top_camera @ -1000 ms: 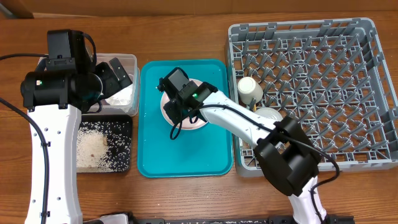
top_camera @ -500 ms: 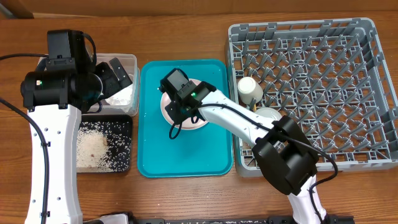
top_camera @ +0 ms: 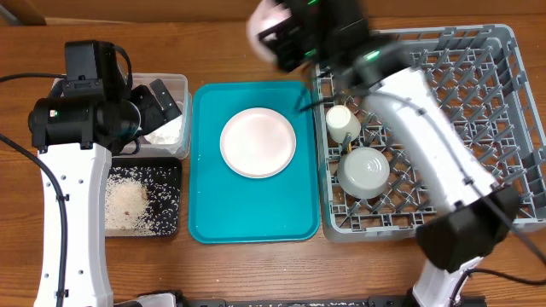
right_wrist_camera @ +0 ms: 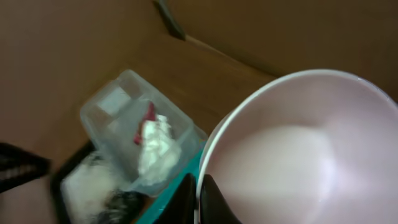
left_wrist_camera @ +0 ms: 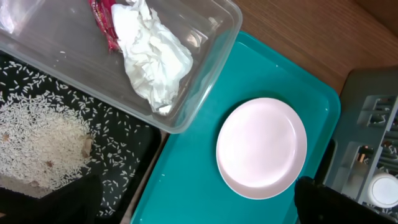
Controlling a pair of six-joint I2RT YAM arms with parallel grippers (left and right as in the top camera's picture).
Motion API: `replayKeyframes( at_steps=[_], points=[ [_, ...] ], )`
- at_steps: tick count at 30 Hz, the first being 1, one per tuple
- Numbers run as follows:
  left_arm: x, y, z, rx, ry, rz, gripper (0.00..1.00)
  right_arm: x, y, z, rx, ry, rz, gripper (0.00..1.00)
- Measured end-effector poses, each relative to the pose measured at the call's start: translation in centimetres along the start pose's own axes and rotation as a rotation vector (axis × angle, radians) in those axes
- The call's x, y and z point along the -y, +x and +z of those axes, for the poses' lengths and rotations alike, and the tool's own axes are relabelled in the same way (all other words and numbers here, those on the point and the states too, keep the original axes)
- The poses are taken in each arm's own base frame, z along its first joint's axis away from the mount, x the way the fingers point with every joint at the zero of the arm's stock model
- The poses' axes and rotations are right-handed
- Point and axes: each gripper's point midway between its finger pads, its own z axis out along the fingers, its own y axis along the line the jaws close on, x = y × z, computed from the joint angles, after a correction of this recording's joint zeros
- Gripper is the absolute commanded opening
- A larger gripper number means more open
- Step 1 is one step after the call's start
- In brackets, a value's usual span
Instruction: Sort waste into correct bins and load items into the dishwasher
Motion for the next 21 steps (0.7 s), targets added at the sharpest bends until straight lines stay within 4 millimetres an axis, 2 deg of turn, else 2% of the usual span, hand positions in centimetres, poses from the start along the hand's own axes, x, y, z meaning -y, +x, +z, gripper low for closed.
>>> replayKeyframes(
  at_steps=[2,5,7,8,9,11,15,18,21],
  points=[
    [0.0,0.0,0.0,0.001,0.0,0.0,1.0,2.4,-0.9,-1.9,0.037,-0.06,0.038,0.04],
    [0.0,0.0,0.0,0.001,0.0,0.0,1.0,7.1,-1.7,-6.5,0.101,-0.173,0.108,0.04],
    [0.0,0.0,0.0,0.001,0.0,0.0,1.0,9.7,-1.2,-9.1,0.12,-0.245,0.161,0.04],
    [0.0,0.0,0.0,0.001,0.0,0.0,1.0,10.2,-1.0,-9.5,0.122,-0.27,0.175,0.04],
    [0.0,0.0,0.0,0.001,0.0,0.0,1.0,11.6,0.0,-10.1,0.118,-0.334,0.218,0.04],
    [0.0,0.0,0.0,0.001,0.0,0.0,1.0,12.9,1.3,-9.9,0.109,-0.399,0.262,0.04],
    [0.0,0.0,0.0,0.001,0.0,0.0,1.0,15.7,5.7,-7.2,0.054,-0.541,0.421,0.04],
    [0.0,0.0,0.0,0.001,0.0,0.0,1.0,16.5,7.7,-5.4,0.024,-0.58,0.485,0.04],
    [0.0,0.0,0.0,0.001,0.0,0.0,1.0,16.1,8.7,-4.2,-0.001,-0.606,0.509,0.04]
  ],
)
